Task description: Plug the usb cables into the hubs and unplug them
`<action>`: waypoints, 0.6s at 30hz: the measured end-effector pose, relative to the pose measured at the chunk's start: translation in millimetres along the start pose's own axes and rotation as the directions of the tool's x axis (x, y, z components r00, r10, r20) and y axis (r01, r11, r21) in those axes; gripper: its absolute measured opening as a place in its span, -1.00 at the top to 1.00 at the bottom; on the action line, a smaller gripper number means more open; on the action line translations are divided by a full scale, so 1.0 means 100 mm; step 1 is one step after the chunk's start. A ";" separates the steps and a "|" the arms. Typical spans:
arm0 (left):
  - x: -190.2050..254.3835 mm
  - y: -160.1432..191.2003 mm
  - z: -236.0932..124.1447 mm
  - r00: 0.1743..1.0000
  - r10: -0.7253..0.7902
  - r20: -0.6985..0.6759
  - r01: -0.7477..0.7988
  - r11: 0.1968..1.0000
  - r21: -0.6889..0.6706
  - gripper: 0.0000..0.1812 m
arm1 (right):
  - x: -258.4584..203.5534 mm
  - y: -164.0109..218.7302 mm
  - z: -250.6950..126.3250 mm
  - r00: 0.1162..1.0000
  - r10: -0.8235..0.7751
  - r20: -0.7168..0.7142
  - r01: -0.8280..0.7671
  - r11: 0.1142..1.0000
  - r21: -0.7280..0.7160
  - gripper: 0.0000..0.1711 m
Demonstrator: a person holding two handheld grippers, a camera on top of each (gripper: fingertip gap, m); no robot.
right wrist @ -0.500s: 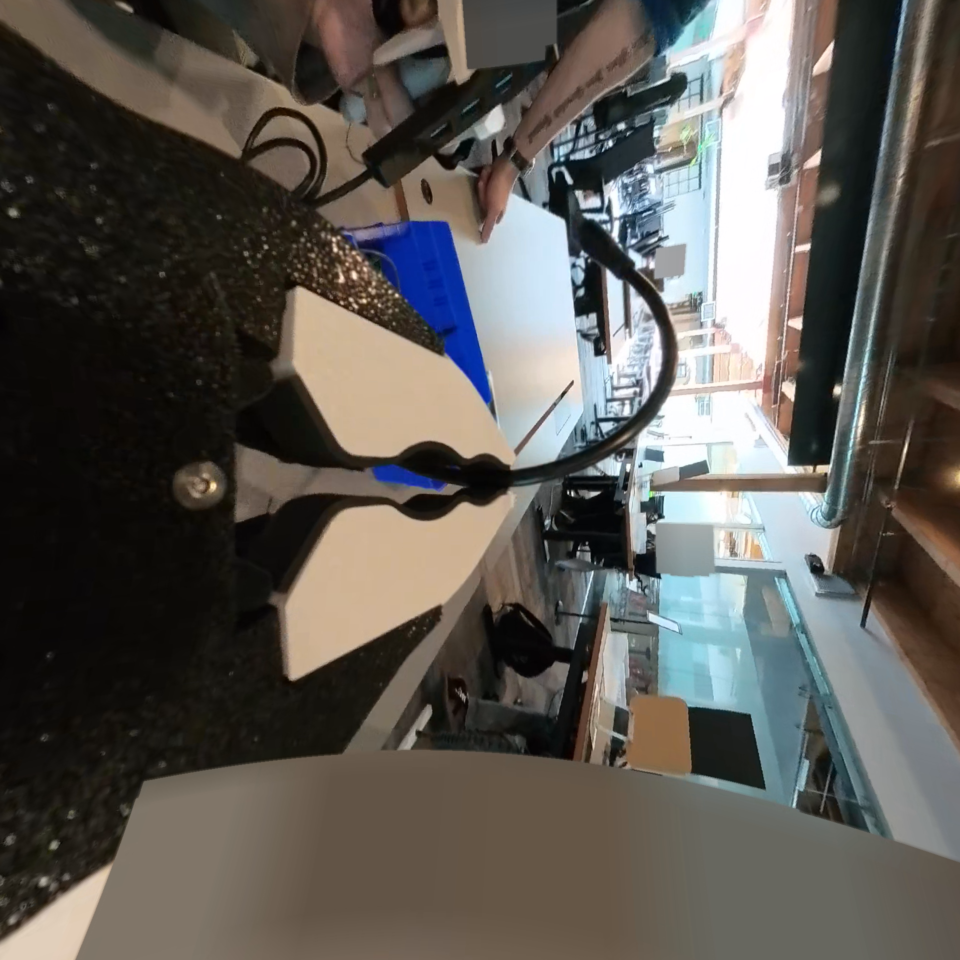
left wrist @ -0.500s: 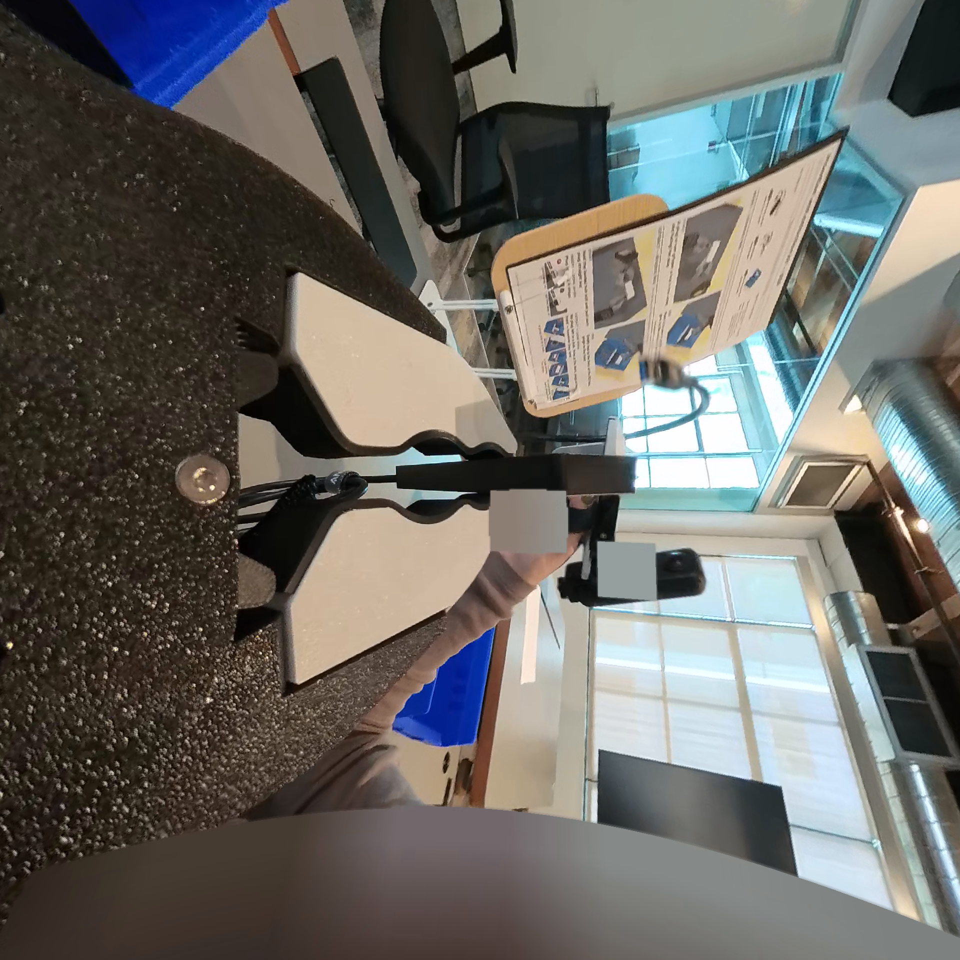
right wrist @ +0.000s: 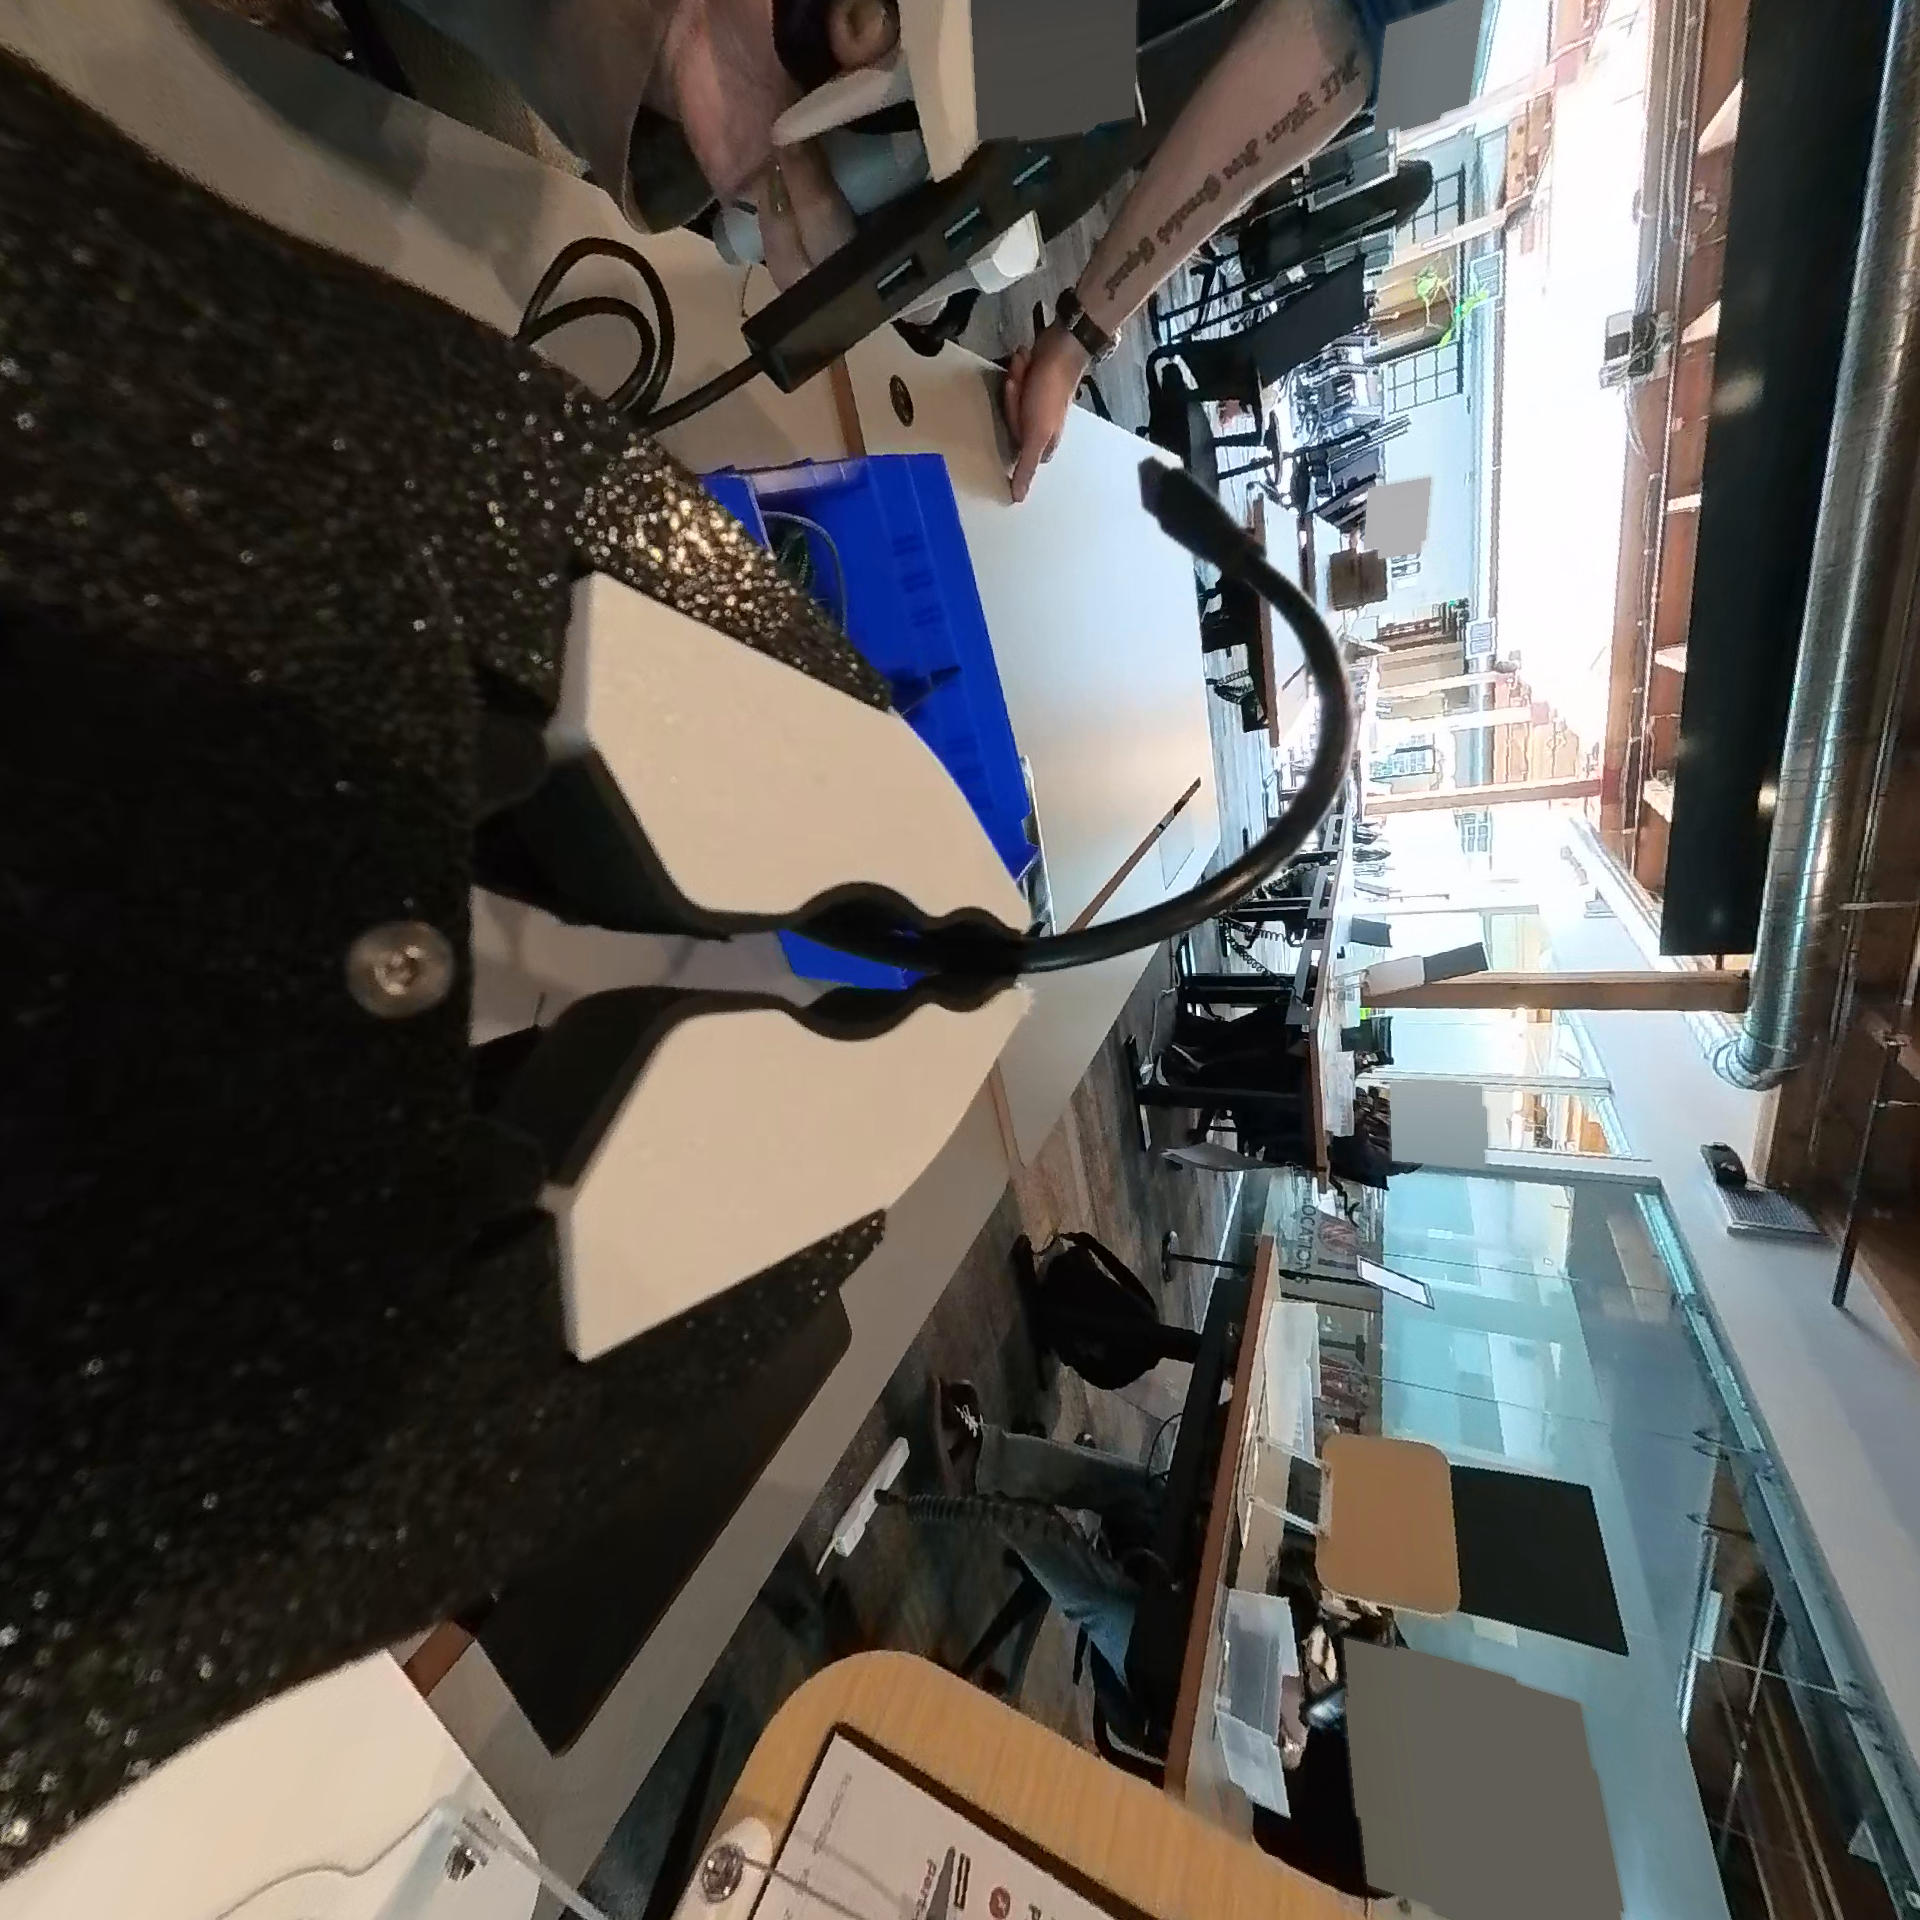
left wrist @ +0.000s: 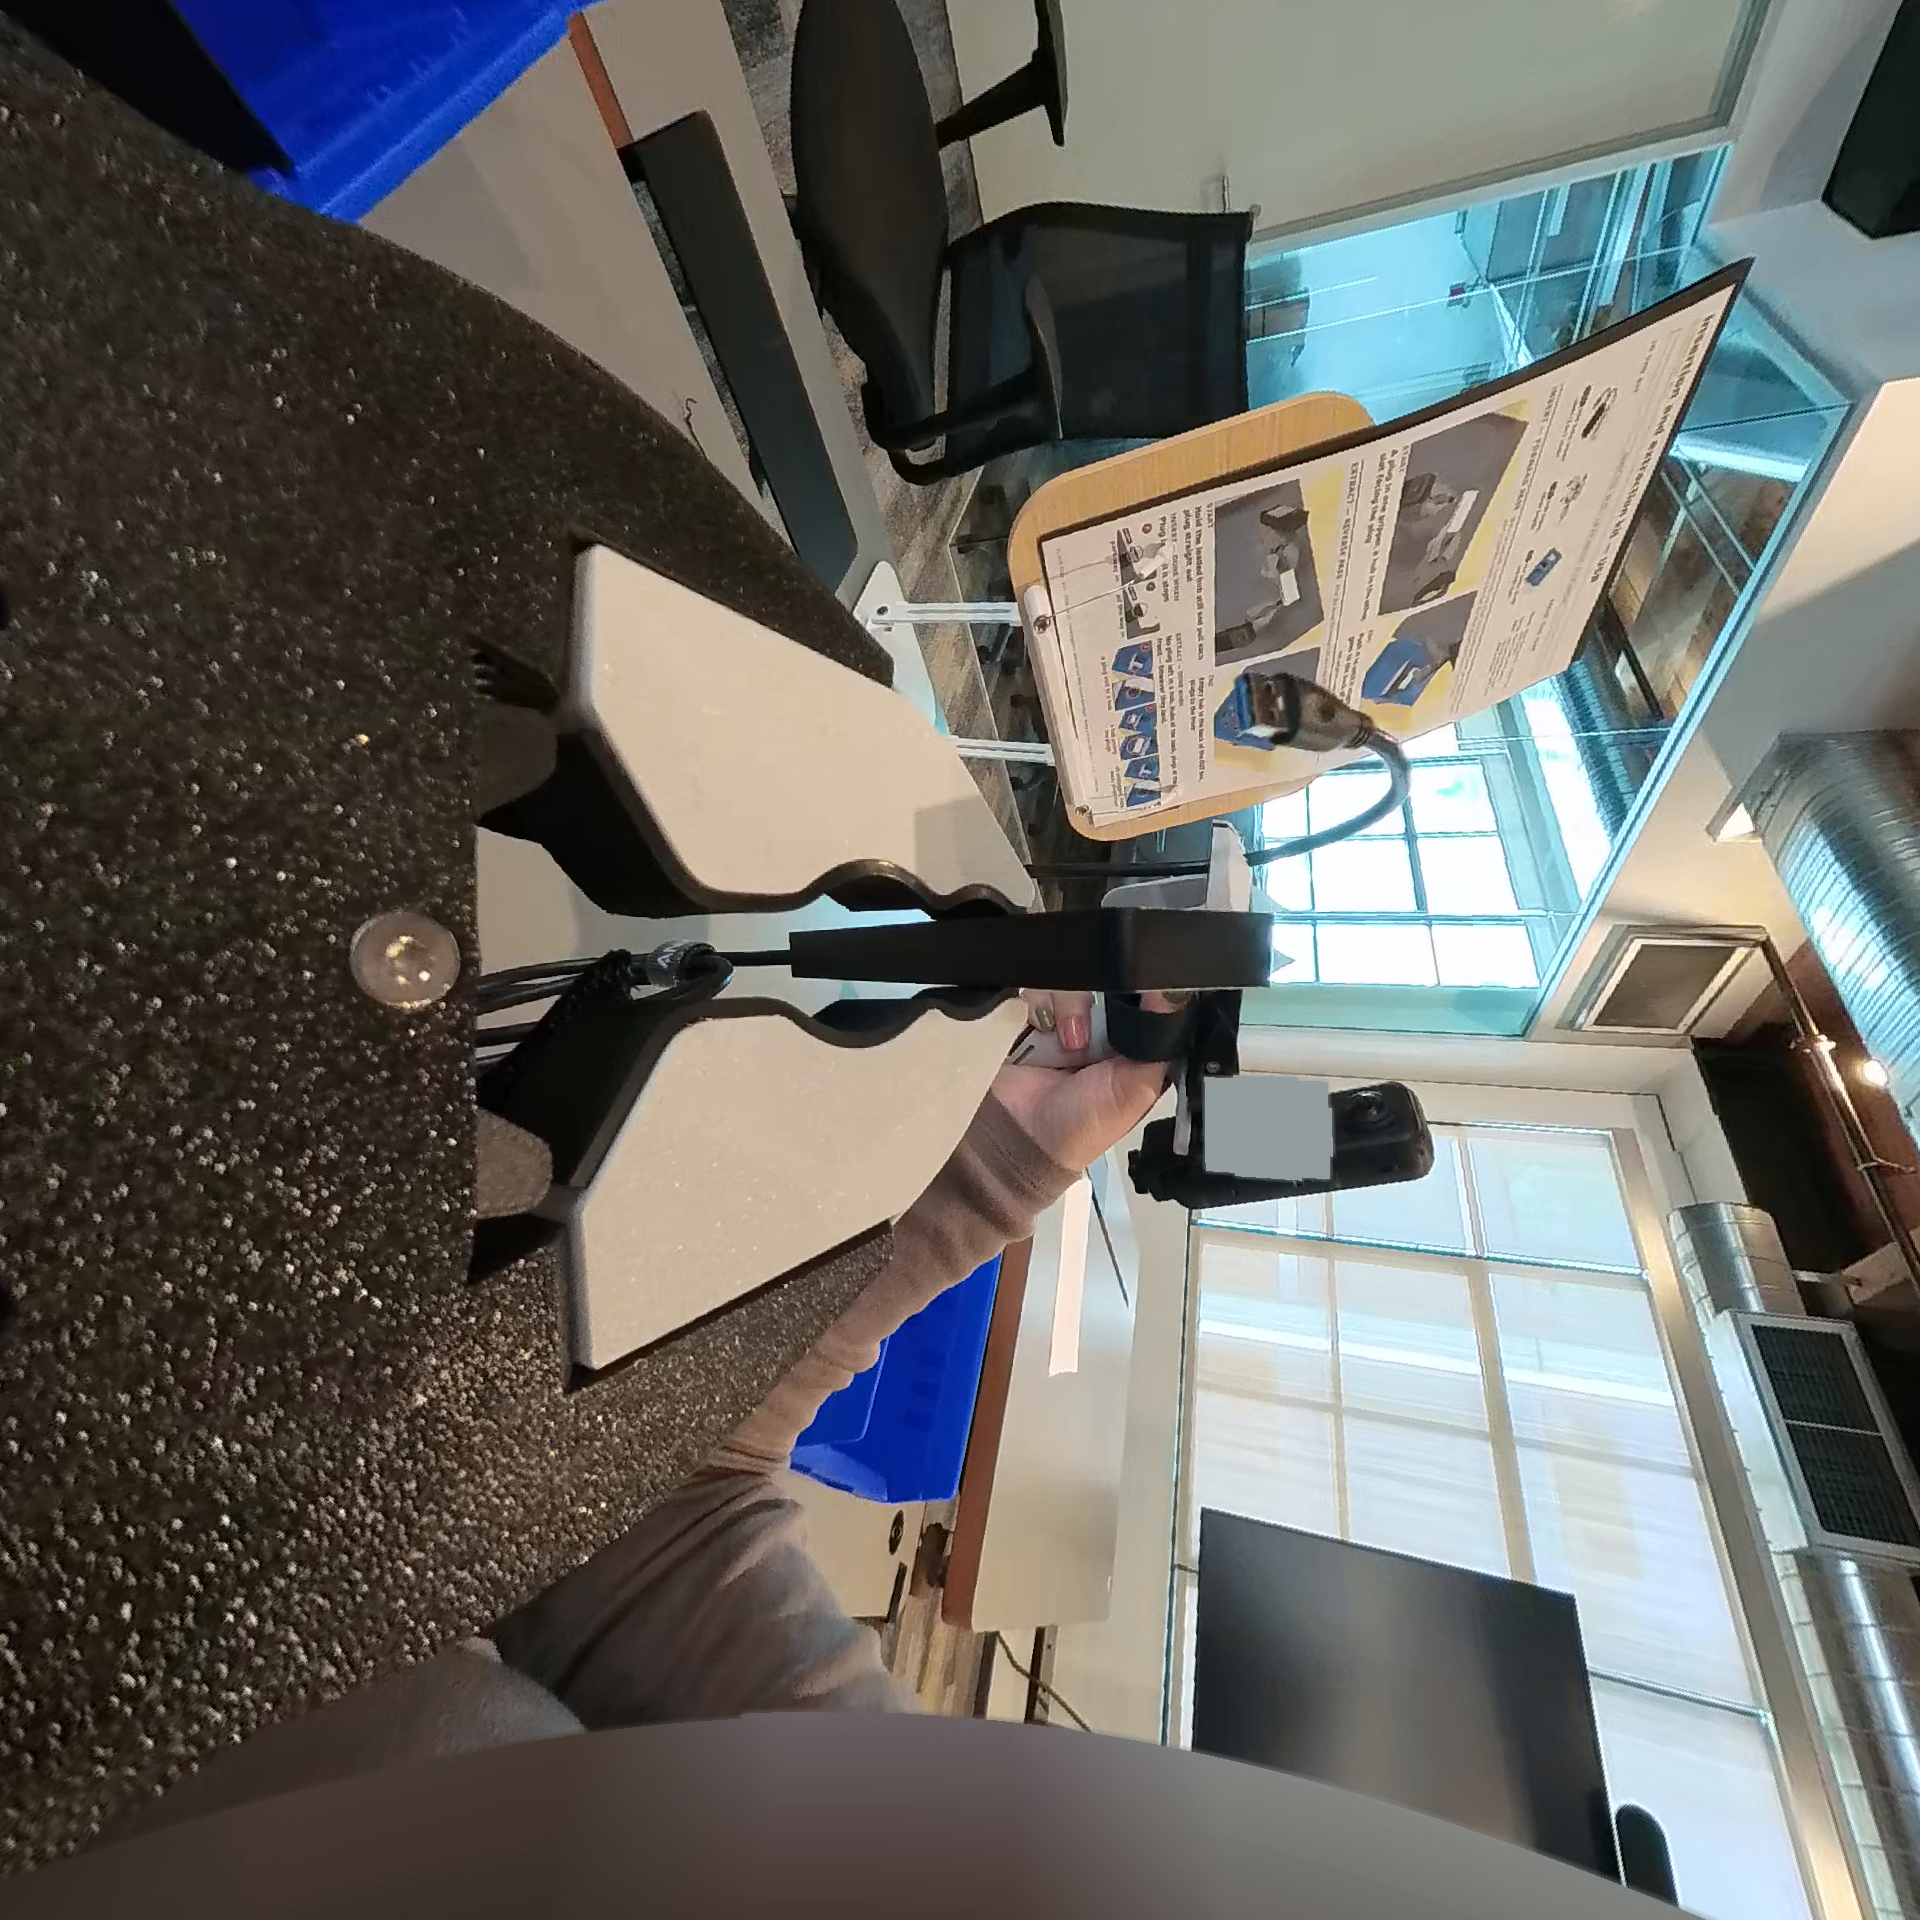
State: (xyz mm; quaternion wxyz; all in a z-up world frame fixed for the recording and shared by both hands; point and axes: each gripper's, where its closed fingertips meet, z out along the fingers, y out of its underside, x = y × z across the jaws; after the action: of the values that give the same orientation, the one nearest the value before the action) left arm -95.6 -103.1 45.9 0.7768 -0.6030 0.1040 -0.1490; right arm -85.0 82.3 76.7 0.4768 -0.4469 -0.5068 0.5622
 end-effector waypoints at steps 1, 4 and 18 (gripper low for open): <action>0.00 0.00 0.00 1.000 0.000 0.001 0.000 1.000 0.001 0.88 | 0.00 0.00 0.00 1.000 -0.001 0.001 0.001 1.000 -0.001 0.95; -0.01 -0.01 -0.01 1.000 0.002 0.006 -0.002 1.000 0.004 0.88 | -0.01 0.00 0.01 1.000 -0.002 0.005 0.002 1.000 -0.004 0.96; -0.04 -0.05 -0.05 1.000 0.014 0.026 -0.015 1.000 0.023 0.88 | -0.13 0.04 0.10 0.997 -0.076 0.009 0.076 0.995 -0.061 0.96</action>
State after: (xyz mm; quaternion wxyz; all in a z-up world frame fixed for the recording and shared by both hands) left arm -101.2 -107.8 49.9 0.7862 -0.5949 0.0966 -0.1369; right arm -93.1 67.7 74.2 0.4823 -0.4396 -0.5420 0.5295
